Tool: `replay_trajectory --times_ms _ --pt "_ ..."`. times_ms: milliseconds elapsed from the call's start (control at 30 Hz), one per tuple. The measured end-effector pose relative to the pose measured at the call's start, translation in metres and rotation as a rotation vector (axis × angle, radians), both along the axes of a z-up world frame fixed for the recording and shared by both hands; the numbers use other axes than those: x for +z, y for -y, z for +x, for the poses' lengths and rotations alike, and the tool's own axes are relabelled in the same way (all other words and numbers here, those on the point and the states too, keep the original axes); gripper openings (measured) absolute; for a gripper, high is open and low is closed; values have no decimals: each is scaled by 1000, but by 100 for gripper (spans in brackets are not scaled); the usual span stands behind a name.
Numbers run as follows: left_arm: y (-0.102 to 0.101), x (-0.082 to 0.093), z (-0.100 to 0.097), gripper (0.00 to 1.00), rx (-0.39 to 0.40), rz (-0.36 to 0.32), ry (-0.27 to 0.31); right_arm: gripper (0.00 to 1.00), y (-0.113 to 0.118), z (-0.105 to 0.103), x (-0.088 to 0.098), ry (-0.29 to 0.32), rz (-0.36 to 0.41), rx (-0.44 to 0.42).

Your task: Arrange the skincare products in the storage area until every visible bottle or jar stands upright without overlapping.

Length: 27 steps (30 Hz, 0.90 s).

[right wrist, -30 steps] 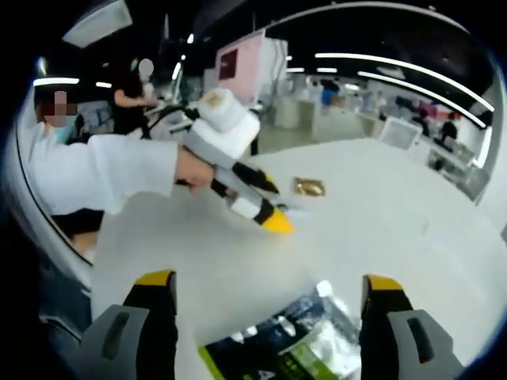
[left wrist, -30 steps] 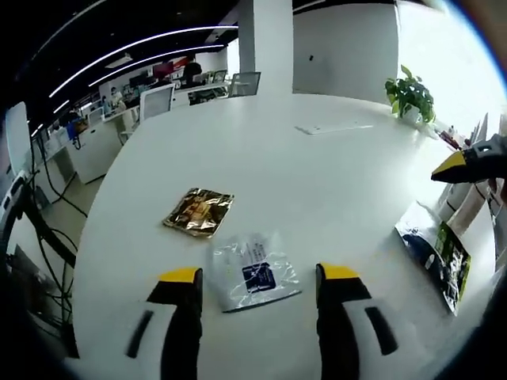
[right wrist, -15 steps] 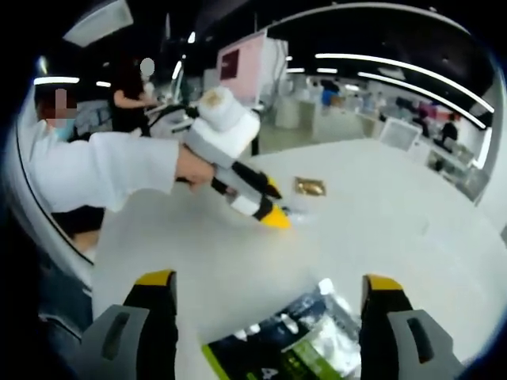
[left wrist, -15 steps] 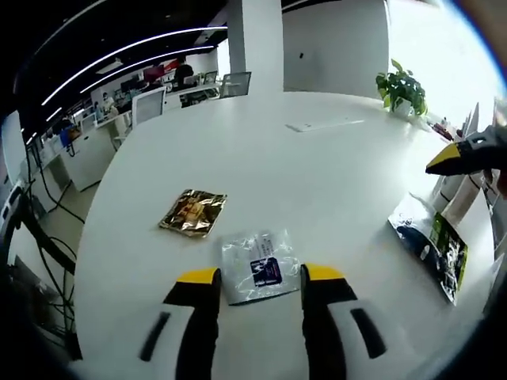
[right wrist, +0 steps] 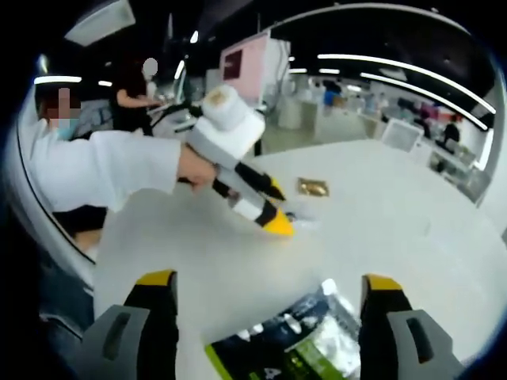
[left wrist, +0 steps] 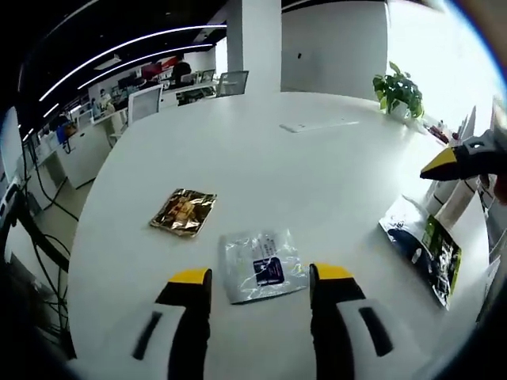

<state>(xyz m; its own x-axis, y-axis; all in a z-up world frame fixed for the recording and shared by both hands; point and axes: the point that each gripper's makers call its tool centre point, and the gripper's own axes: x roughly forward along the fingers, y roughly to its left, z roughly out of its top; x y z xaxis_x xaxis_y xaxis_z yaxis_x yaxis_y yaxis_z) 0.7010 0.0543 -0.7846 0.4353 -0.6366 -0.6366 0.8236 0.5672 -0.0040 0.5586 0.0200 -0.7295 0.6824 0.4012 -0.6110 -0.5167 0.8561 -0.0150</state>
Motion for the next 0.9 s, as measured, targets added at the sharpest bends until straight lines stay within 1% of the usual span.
replay_trajectory --times_ms 167,300,400,667,700,733,767,800,833,900 --pt "6 -1 1 48 -22 19 27 97 4 1 1 2 -3 -6" --pt "11 0 1 48 -29 23 23 96 3 1 -1 -2 -2 -5" --pt "15 0 0 42 -61 26 37 96 3 1 -2 -6 -7 -1" --pt "10 0 -5 41 -69 35 38 96 2 1 -4 -9 -1 -4" --pt "9 1 -6 35 -71 30 34 96 1 0 -4 -10 1 -3" --pt "10 4 -6 31 -73 9 41 96 0 0 -5 -11 3 -2" --pt "9 5 -6 30 -68 -3 34 96 0 0 -5 -11 3 0" --pt "9 4 -7 30 -67 1 33 96 -1 0 -5 -12 3 2" --pt "7 1 -8 31 -73 20 31 96 -2 0 -6 -14 3 4" --pt "8 0 -10 34 -74 7 24 96 -3 0 -6 -14 0 8"
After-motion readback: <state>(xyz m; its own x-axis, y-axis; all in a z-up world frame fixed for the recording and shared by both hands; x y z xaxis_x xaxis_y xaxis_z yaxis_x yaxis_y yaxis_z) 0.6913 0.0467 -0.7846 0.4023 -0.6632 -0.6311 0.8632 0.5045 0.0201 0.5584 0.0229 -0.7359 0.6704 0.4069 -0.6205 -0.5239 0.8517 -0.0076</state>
